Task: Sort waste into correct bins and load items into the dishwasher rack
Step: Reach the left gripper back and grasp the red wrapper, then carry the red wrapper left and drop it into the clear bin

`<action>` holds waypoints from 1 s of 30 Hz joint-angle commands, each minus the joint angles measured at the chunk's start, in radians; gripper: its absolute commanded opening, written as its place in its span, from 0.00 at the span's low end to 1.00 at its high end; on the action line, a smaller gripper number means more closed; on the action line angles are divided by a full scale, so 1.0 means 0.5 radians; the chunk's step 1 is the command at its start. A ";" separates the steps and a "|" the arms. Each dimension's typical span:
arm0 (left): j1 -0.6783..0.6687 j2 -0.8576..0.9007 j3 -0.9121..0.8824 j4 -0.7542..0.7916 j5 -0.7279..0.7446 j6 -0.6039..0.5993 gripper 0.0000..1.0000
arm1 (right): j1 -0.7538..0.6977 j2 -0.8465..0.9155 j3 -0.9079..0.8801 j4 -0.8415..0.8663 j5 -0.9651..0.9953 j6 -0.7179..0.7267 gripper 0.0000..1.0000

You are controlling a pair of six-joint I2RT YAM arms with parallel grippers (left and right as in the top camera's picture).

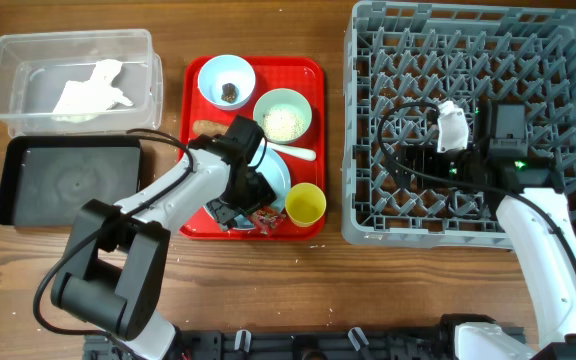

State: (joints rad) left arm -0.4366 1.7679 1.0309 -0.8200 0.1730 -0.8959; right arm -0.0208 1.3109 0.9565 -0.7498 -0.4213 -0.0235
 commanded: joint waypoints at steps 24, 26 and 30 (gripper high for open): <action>0.984 -0.086 1.312 -0.182 -0.421 0.877 0.04 | -0.002 0.015 0.035 0.063 0.014 0.003 0.99; 1.126 -0.014 1.312 0.001 -0.447 0.895 0.04 | -0.002 0.015 0.035 0.064 0.014 0.003 1.00; 1.305 0.246 1.312 0.264 -0.449 0.897 0.11 | -0.002 0.015 0.035 0.076 0.014 0.003 1.00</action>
State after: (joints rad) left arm 0.1757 1.7863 1.6863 -0.7258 -0.0250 -0.4797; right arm -0.0208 1.3109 0.9565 -0.7185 -0.4179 -0.0235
